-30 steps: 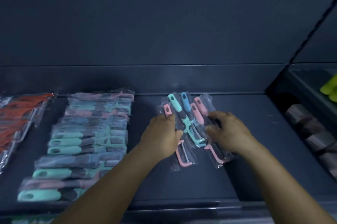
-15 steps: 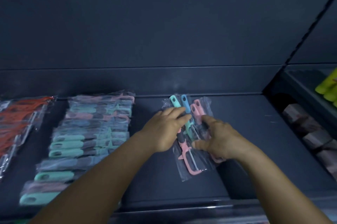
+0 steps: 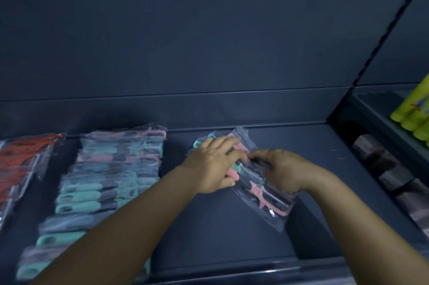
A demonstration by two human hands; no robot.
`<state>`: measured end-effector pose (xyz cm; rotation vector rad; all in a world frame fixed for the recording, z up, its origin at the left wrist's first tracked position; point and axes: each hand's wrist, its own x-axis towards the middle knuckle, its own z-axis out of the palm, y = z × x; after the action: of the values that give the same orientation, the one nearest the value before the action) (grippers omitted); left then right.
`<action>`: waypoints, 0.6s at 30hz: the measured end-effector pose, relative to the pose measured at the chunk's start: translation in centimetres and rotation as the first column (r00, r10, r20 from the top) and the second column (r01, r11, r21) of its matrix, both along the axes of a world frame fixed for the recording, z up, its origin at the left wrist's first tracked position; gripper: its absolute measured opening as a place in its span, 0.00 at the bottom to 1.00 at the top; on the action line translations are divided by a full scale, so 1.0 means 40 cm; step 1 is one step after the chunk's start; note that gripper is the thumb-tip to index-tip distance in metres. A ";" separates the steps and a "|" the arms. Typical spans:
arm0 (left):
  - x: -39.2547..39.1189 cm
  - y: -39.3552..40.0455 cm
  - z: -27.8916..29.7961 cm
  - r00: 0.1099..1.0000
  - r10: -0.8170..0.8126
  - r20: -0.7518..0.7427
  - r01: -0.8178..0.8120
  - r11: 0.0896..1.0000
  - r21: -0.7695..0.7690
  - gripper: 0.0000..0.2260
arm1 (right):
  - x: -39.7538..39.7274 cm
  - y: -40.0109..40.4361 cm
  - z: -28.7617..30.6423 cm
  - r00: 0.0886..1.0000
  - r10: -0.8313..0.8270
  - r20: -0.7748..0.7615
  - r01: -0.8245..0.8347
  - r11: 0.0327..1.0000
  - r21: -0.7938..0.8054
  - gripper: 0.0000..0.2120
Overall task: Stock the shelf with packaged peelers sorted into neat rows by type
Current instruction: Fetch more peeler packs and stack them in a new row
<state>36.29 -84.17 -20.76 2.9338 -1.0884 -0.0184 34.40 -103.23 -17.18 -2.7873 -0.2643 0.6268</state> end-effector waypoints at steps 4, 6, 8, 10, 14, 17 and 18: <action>0.033 0.010 0.001 0.987 0.015 -0.159 -0.003 0.997 0.079 0.38 | -0.014 0.031 -0.014 0.994 0.057 -0.094 -0.061 0.997 -0.045 0.44; 0.026 0.017 -0.009 0.987 0.055 -0.149 -0.047 0.997 0.055 0.37 | -0.010 0.042 -0.029 0.997 0.076 -0.032 -0.078 0.992 -0.102 0.45; 0.007 0.019 -0.017 0.987 0.137 -0.087 -0.132 0.989 0.067 0.35 | 0.008 0.047 -0.039 0.995 0.095 0.022 -0.093 0.992 -0.090 0.40; -0.014 0.011 -0.021 0.964 0.263 -0.041 -0.259 0.961 0.094 0.34 | 0.035 0.055 -0.047 0.989 0.137 0.062 -0.131 0.988 -0.083 0.37; -0.012 -0.014 -0.022 0.884 0.468 -0.010 -0.463 0.877 0.131 0.35 | 0.094 0.077 -0.061 0.978 0.141 0.154 -0.125 0.987 -0.105 0.37; 0.000 -0.015 -0.014 0.854 0.518 -0.052 -0.502 0.845 0.182 0.37 | 0.111 0.071 -0.069 0.971 0.076 0.226 -0.062 0.996 -0.067 0.38; 0.002 -0.012 -0.010 0.853 0.517 -0.077 -0.498 0.848 0.179 0.37 | 0.109 0.063 -0.072 0.966 0.052 0.254 -0.043 0.998 -0.045 0.36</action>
<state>36.39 -84.63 -21.17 3.2029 -0.2742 -0.2837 38.77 -100.70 -20.04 -2.9053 -0.3750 0.2840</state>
